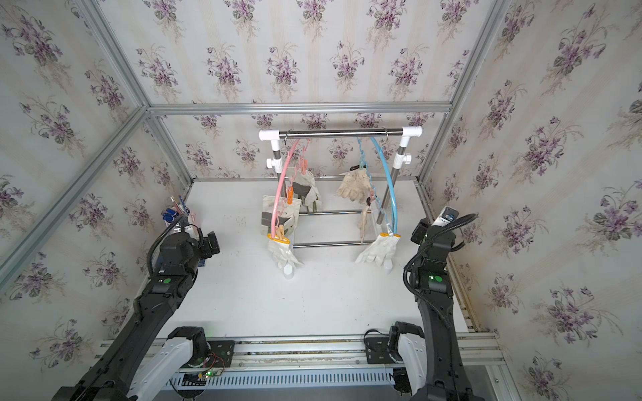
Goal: Clip the gloves onto a hanger to dry
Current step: Reset both arms
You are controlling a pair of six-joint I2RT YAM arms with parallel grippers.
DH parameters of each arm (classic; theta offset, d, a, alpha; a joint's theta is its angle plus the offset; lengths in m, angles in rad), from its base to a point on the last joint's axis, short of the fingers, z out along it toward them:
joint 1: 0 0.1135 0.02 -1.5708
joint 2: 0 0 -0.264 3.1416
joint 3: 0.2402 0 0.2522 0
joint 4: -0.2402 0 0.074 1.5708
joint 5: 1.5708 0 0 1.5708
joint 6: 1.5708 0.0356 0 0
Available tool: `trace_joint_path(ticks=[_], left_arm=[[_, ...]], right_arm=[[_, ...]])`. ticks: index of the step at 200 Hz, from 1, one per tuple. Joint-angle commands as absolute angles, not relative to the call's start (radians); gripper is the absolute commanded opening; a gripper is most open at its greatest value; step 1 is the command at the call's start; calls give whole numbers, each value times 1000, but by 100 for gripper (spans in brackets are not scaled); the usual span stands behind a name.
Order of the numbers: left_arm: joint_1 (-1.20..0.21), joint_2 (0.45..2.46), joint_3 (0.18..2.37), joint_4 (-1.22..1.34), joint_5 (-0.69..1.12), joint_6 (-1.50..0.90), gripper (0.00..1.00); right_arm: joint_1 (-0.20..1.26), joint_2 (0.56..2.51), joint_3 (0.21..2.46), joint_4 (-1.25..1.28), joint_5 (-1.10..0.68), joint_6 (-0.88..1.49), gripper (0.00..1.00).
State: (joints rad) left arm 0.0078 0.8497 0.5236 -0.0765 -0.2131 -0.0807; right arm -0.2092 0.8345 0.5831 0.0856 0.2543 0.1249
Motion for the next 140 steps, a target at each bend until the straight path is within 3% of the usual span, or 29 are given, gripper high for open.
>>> trace_joint_path(ticks=[1,18,58,103,140], left_arm=[[9,853,492,-12,-247,-126,100],[9,862,458,35,-256,-104,100],[14,924,394,168,-235,-55,100],[17,1153,377,392,-242,-70,100],[15,1311,476,444,-197,-41,100]], right_arm=[[-236,913,518,334,151,197,64],[-245,1019,470,452,104,157,66],[-257,1158,342,707,-198,81,67],[-254,1252,170,994,-213,168,67],[-225,1294,186,1037,-186,174,66]])
